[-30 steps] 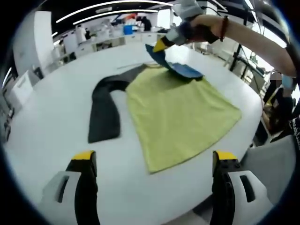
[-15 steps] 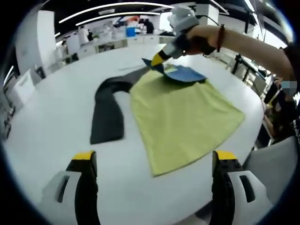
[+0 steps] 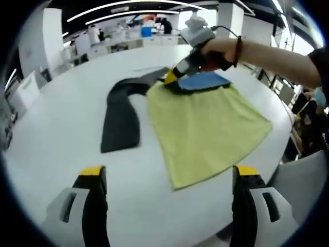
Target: Fold the garment on the visible template until the final outline fits inside the template.
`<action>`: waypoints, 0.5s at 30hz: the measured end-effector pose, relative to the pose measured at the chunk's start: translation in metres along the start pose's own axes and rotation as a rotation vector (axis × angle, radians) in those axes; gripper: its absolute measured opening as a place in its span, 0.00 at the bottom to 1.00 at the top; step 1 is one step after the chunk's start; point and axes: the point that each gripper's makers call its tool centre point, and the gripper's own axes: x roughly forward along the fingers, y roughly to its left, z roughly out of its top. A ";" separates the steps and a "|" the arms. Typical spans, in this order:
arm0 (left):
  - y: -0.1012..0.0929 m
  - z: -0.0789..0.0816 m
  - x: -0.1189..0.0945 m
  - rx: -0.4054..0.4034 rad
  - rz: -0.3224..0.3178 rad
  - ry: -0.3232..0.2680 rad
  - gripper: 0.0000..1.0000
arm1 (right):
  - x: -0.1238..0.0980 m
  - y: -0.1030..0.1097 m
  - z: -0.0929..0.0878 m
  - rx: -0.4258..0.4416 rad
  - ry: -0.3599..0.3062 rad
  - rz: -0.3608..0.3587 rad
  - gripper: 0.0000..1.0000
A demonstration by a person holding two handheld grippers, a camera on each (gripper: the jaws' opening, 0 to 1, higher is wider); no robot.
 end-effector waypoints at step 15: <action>-0.001 0.001 0.000 -0.003 0.003 0.000 0.99 | 0.013 0.002 -0.013 0.003 0.034 0.002 0.00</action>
